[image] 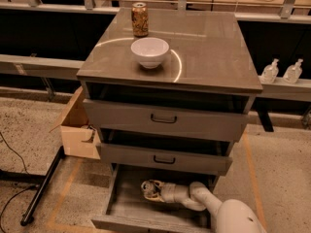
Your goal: Place 7up can into bottom drawer
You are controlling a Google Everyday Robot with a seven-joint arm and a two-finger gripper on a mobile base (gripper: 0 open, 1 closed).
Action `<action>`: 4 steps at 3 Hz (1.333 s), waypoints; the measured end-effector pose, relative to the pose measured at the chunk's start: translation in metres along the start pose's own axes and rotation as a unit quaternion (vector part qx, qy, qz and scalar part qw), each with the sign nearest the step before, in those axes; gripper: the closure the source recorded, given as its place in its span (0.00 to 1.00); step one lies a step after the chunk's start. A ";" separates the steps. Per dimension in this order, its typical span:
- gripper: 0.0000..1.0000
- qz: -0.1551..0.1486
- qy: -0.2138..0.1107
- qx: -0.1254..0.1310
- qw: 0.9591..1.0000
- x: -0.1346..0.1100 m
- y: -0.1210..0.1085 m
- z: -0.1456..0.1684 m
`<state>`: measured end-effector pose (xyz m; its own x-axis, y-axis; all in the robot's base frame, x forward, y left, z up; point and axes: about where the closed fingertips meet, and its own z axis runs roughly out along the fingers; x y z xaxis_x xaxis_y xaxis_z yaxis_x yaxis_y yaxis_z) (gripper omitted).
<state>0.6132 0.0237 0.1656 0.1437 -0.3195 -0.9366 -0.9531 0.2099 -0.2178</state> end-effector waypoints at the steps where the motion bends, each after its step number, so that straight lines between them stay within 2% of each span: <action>1: 0.60 0.009 0.006 -0.002 1.000 0.008 0.000 0.007; 3: 0.13 0.023 0.023 0.004 0.999 0.018 0.004 0.003; 4: 0.00 0.035 0.030 0.014 0.999 0.020 0.007 -0.007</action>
Offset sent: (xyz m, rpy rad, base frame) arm 0.0009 -0.0042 -0.0223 -0.0363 0.0532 -0.0340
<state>0.6077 0.0126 0.1472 0.0595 -0.3572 -0.9321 -0.9524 0.2594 -0.1602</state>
